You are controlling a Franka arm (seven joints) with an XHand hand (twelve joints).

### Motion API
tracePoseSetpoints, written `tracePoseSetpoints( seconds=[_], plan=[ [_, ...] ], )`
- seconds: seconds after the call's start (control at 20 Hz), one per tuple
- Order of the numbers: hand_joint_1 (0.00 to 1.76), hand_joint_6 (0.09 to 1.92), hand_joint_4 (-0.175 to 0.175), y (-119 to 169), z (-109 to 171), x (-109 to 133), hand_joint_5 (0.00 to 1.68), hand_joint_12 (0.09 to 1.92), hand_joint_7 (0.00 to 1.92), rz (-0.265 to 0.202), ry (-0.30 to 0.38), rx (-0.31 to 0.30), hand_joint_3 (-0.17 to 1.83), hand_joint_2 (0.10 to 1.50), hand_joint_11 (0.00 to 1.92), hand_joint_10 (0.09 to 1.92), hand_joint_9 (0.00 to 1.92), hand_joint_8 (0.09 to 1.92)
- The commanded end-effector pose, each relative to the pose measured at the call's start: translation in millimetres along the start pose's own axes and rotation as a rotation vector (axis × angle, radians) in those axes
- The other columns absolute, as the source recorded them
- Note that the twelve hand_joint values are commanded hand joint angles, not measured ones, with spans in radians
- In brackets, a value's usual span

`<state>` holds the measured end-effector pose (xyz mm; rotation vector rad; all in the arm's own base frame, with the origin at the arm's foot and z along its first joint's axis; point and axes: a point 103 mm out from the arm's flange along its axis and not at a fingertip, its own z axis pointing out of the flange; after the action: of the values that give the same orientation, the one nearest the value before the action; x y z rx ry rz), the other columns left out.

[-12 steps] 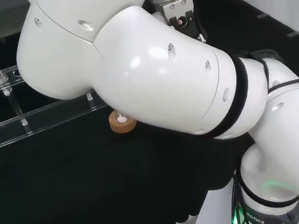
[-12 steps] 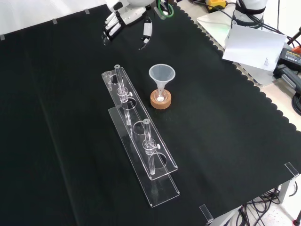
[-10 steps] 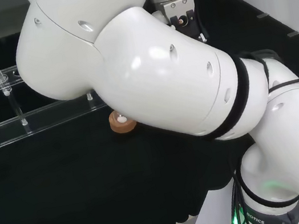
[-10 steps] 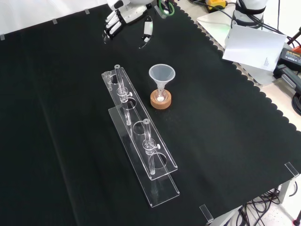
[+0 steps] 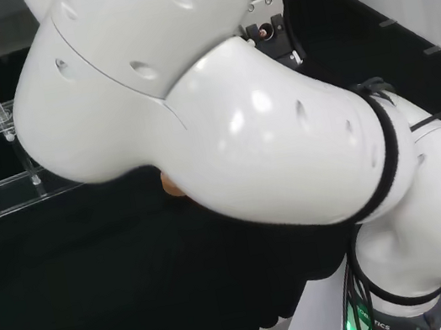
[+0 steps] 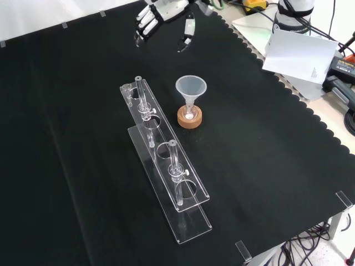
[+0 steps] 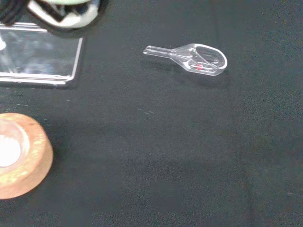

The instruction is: Remove the funnel from the round-bottom flask.

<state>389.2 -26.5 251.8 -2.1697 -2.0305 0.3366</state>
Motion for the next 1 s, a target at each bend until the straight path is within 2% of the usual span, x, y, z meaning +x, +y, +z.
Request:
tracePoseSetpoints(
  seconds=[0.05,0.15,0.25,0.4,0.65,0.9,1.0],
  plan=[
    [0.79,0.09,0.0,-53,-7,48,0.37,1.36,0.21,-0.088,-0.074,-0.022,0.55,0.64,0.28,0.66,0.45,0.67],
    [0.77,0.09,0.0,-61,-7,64,0.38,1.36,0.22,-0.097,-0.028,0.005,0.55,0.64,0.28,0.65,0.46,0.67],
    [0.76,0.09,0.002,-63,-9,72,0.37,1.37,0.21,-0.126,-0.023,0.02,0.55,0.64,0.28,0.65,0.46,0.66],
    [0.73,0.09,0.004,-61,-15,64,0.35,1.4,0.14,-0.132,-0.001,0.04,0.53,0.64,0.28,0.65,0.43,0.65],
    [0.68,0.09,-0.001,-63,-24,64,0.29,1.45,0.03,-0.125,-0.007,0.048,0.51,0.64,0.25,0.69,0.32,0.64],
    [0.62,0.09,-0.012,-65,-29,65,0.17,1.5,0.0,-0.115,-0.016,0.096,0.43,0.63,0.21,0.78,0.13,0.38],
    [0.61,0.09,-0.014,-66,-32,68,0.14,1.51,0.0,-0.123,-0.021,0.096,0.4,0.63,0.2,0.81,0.07,0.28]
  ],
)
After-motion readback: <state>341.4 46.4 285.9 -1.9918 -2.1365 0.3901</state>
